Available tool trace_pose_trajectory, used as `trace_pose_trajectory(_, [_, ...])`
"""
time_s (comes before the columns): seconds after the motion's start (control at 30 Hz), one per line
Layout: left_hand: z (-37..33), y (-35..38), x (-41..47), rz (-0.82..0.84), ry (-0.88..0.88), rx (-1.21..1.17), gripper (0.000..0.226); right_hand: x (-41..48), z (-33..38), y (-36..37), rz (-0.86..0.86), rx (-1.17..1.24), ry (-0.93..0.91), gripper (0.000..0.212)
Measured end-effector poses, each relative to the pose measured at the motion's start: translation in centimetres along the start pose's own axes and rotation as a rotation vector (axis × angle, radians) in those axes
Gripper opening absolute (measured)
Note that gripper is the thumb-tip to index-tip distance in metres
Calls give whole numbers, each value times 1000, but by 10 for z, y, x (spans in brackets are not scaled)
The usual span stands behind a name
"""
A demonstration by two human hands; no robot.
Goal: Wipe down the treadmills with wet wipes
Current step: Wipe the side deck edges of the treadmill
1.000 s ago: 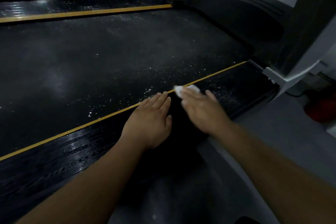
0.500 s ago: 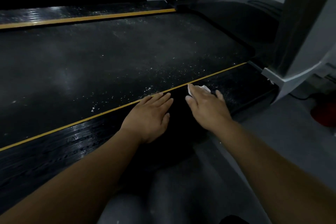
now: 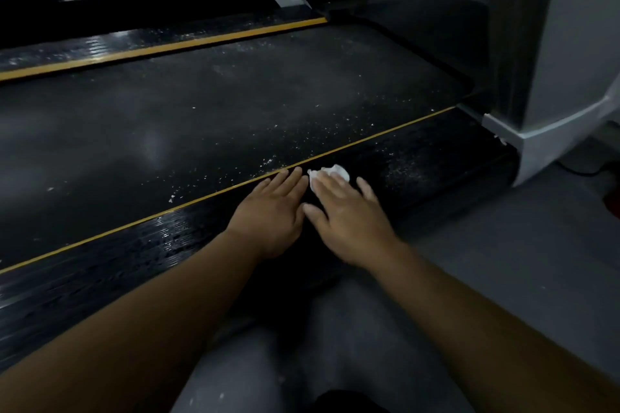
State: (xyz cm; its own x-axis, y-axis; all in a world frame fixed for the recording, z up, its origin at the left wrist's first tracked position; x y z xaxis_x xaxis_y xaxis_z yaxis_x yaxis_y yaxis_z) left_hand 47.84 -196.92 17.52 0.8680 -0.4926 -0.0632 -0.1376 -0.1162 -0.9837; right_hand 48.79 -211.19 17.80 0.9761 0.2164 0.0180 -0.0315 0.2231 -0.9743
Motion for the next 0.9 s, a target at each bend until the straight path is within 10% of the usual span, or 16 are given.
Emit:
trace_pose_trajectory(0.2, [9,-7,1,40,87,56,69,49,-52,-14,-6,-73,264,63])
trace_pose_trajectory(0.37, [19,-8,2,-62,199,91,88,9,-1,-4,35,-44,40,70])
trace_pose_trajectory(0.9, [26,1,7,-109,273,-47,88,17,-29,-9,-7,-98,204,77])
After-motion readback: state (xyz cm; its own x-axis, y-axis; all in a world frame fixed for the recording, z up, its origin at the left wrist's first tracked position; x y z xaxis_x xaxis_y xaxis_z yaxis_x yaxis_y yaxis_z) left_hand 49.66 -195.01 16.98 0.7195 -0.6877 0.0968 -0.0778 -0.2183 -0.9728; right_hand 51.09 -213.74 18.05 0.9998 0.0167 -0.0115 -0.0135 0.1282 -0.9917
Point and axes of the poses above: each hand's wrist, its own x-axis towards the middle knuckle, its own y-axis out of the palm, z = x × y, the point moved 4 cm from there along x, towards the middle knuckle, and after that the axes turned 15 degrees about y, right-handed, at the moved point
